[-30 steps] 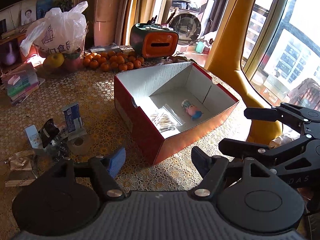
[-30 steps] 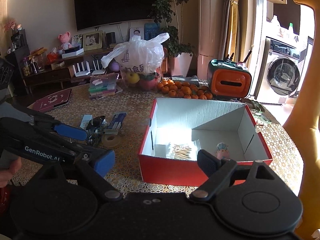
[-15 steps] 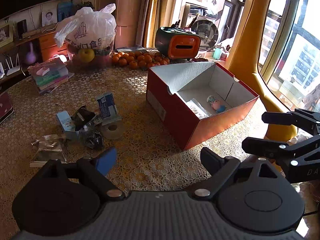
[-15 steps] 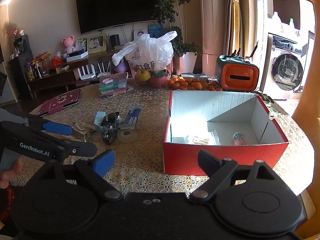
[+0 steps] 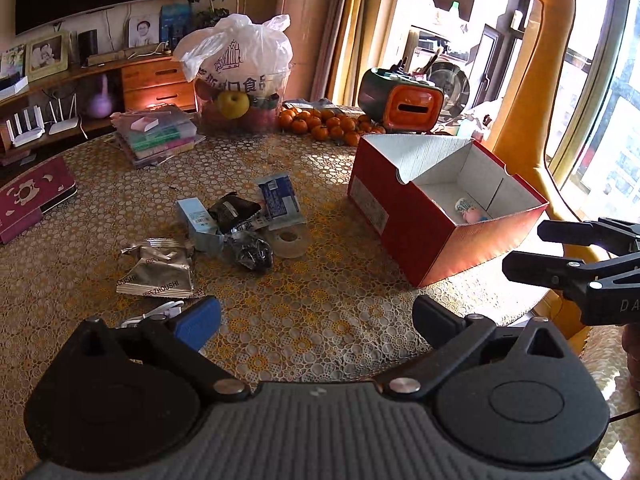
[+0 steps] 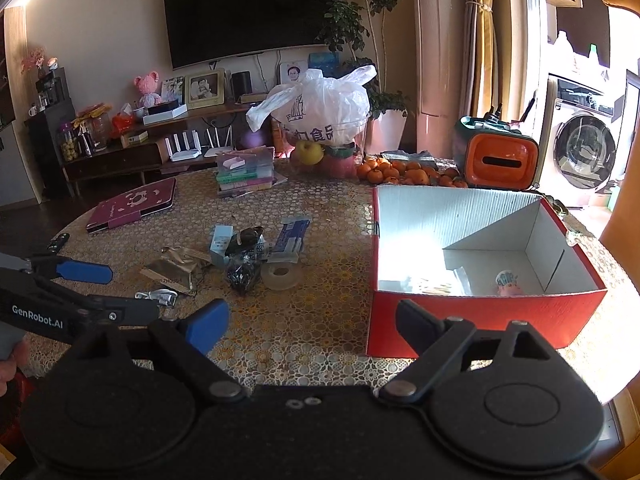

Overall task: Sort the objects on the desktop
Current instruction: 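Withdraw both open tools from the shoebox back over the table items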

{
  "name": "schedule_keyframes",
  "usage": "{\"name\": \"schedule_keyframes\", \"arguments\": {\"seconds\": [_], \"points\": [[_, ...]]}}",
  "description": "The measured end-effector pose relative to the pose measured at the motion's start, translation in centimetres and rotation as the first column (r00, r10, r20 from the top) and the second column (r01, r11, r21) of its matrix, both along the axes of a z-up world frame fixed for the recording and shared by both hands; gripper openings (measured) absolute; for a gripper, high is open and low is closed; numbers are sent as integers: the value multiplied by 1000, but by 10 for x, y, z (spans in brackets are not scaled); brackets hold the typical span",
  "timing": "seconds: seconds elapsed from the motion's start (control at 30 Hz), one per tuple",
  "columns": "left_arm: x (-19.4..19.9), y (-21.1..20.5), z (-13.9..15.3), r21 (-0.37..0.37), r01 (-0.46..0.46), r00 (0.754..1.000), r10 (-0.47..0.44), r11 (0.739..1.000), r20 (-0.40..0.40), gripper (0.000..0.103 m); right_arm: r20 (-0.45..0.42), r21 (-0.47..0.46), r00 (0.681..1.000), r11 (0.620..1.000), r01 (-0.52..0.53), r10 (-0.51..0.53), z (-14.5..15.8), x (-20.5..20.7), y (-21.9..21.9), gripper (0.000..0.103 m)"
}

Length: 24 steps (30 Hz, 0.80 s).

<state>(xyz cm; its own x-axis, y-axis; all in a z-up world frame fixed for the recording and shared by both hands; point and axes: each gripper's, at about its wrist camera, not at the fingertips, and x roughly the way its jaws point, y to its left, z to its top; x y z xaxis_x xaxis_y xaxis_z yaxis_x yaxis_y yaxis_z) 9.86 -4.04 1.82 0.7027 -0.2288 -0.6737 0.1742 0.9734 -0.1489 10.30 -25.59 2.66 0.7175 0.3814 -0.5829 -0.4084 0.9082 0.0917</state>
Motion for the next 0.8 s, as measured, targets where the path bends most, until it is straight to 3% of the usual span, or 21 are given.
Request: {"name": "schedule_keyframes", "arguments": {"seconds": [0.37, 0.5, 0.8], "points": [[-3, 35, -23, 2, -75, 997, 75, 997, 4, 103, 27, -52, 999, 998, -41, 42, -18, 9, 40, 91], [-2, 47, -29, -19, -107, 994, 107, 994, 9, 103, 18, -53, 998, 997, -55, 56, -24, 15, 52, 91], [12, 69, -46, 9, -141, 990, 141, 990, -2, 102, 4, -41, 997, 997, -72, 72, -37, 33, 74, 91]]}}
